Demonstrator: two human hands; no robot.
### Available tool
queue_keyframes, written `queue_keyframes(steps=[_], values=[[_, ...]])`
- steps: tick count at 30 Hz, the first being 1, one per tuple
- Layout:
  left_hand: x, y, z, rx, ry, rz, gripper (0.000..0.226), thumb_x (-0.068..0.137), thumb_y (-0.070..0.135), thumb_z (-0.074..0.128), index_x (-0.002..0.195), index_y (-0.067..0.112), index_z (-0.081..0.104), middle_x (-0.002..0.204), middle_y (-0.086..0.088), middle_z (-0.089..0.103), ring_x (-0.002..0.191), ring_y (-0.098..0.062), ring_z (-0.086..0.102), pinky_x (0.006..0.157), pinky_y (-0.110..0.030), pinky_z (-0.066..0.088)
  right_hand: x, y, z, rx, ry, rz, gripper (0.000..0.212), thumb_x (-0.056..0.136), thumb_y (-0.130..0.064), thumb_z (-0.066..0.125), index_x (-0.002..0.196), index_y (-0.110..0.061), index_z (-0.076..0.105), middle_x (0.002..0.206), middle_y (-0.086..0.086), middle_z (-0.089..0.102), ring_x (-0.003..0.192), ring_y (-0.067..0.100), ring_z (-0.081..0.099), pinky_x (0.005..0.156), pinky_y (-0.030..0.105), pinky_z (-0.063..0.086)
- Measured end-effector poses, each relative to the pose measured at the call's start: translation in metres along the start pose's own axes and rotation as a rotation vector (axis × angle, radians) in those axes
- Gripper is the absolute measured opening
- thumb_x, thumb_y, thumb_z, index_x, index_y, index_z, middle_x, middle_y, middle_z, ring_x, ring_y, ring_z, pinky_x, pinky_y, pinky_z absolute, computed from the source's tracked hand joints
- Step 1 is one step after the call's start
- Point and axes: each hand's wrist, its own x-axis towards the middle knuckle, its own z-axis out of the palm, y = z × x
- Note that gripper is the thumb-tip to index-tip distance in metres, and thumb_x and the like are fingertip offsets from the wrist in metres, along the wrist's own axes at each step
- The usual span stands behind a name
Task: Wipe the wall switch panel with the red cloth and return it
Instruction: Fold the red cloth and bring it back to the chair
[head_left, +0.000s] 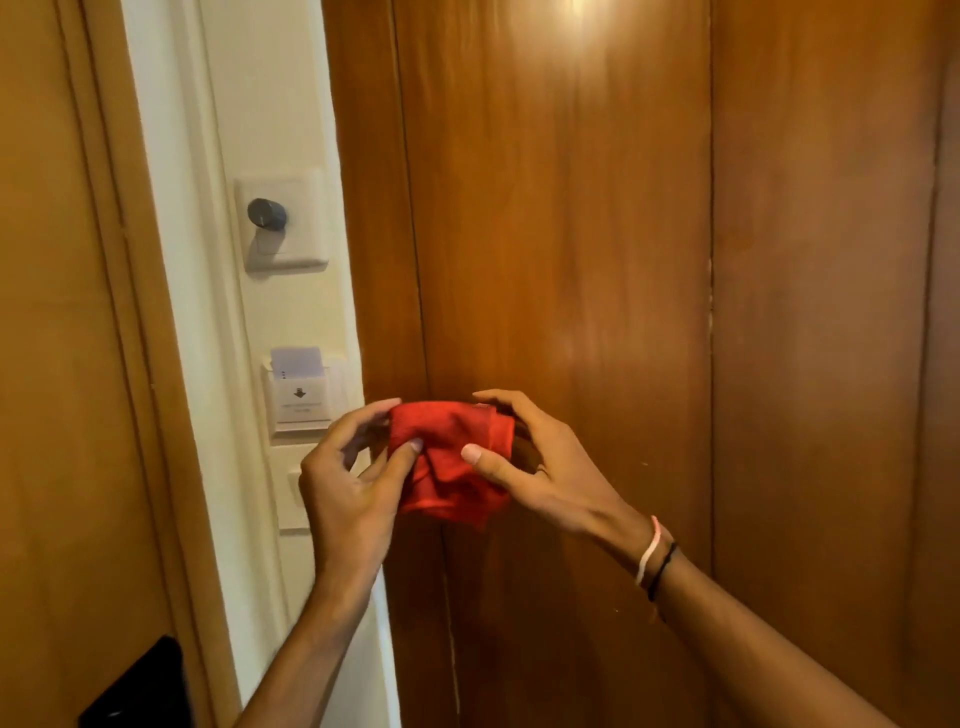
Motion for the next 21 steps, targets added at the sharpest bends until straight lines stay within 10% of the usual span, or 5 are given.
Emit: queue_keyframes(steps=[7,21], values=[[-0.041,0.004,0.055,-0.082,-0.192,-0.015,0.036,0.089,0.007,0.066,0.123,0.014,0.056,0.117,-0.004,0.066,0.111,-0.009,0.064,0.082,-0.008,0.053,-0.047,0.017,-0.036,0.086,0.108,0.085,0.027,0.099,-0.023,0.064,0.124,-0.012,0.062,0.101,-0.004,0.071,0.095,0.013,0.073,0.085,0.034,0.062],[-0.200,-0.083,0.104,0.163,-0.519,-0.229,0.027,0.099,0.026,0.050,0.124,0.028,0.041,0.105,0.019,0.057,0.096,0.007,0.061,0.063,-0.006,0.053,-0.195,0.141,-0.014,0.047,0.015,0.485,0.022,0.103,-0.037,0.056,0.123,-0.028,0.059,0.101,-0.014,0.073,0.093,0.000,0.072,0.078,0.017,0.058]])
